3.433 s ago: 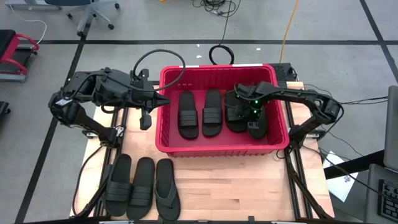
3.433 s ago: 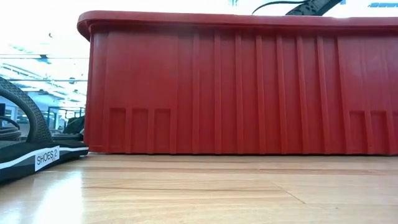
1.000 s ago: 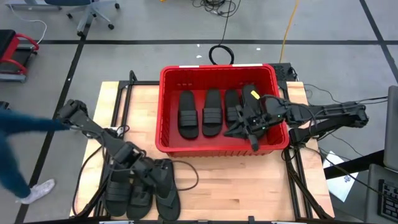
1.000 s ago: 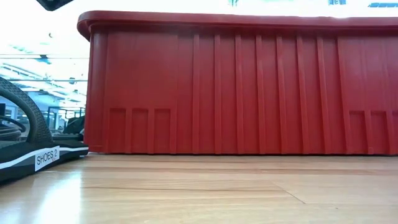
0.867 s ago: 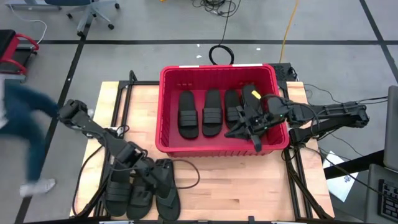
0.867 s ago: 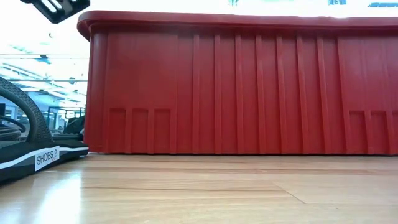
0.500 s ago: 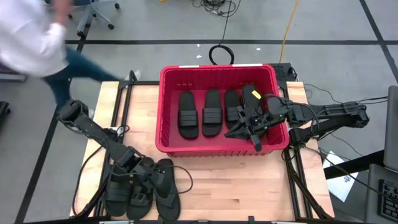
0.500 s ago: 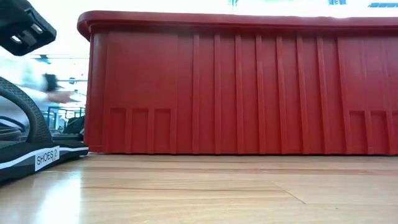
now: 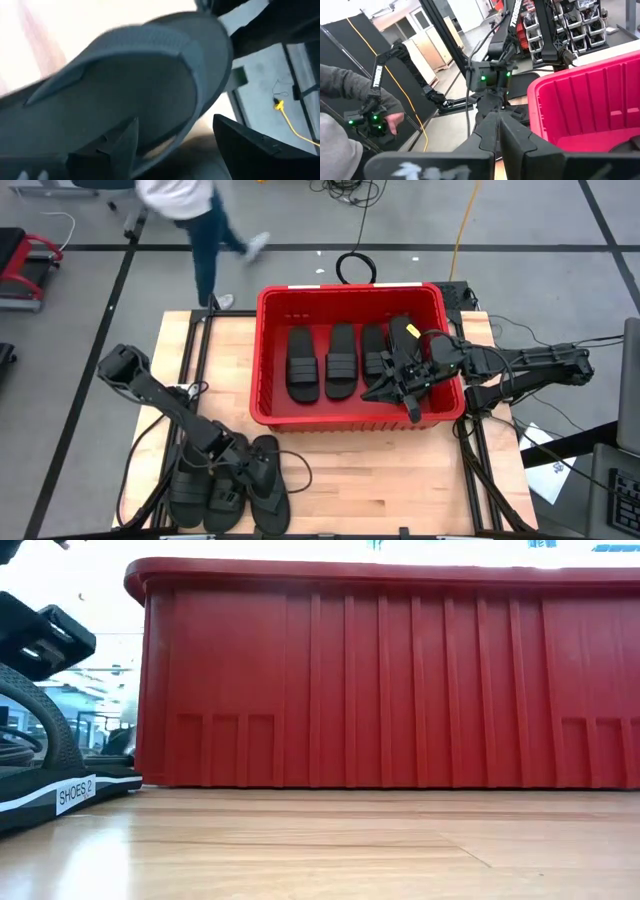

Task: Pick and place slides into bin
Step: Stack the black slipper on top of the black slipper

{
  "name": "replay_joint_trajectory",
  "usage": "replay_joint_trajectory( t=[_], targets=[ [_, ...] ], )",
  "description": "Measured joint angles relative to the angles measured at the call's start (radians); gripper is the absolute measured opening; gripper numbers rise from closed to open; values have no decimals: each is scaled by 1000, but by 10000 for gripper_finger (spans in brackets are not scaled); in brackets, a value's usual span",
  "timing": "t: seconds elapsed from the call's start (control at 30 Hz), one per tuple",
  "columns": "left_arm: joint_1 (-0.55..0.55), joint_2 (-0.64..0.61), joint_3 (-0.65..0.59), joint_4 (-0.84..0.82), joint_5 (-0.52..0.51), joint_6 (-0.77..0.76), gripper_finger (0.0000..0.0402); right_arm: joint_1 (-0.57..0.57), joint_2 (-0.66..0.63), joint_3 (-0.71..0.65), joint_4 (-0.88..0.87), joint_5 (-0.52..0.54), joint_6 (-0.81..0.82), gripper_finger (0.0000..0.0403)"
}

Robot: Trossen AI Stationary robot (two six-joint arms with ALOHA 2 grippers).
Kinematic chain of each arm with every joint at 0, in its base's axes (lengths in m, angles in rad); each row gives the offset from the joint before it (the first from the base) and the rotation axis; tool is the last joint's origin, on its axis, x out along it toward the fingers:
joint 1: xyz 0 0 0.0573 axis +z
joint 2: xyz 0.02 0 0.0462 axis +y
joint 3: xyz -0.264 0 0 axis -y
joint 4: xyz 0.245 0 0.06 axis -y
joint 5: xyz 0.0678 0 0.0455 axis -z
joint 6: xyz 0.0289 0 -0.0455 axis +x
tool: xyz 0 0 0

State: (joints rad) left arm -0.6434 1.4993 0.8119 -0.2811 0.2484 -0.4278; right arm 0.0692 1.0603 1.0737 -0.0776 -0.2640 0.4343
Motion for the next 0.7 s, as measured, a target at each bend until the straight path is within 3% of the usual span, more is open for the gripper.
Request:
replay_joint_trajectory(
  t=[0.33,0.43,0.57,0.6,0.7],
  targets=[
    [-4,78,-3,49,72,19,238,0,0,0,7,5,15,8],
    [-12,80,14,35,54,68,176,0,0,0,7,5,15,8],
    [-13,78,57,-9,39,105,39,0,0,0,5,5,5,8],
    [-13,78,68,-26,38,108,21,0,0,0,3,6,0,8],
    [-15,78,115,-93,4,141,15,0,0,0,-1,5,-9,8]
  ],
)
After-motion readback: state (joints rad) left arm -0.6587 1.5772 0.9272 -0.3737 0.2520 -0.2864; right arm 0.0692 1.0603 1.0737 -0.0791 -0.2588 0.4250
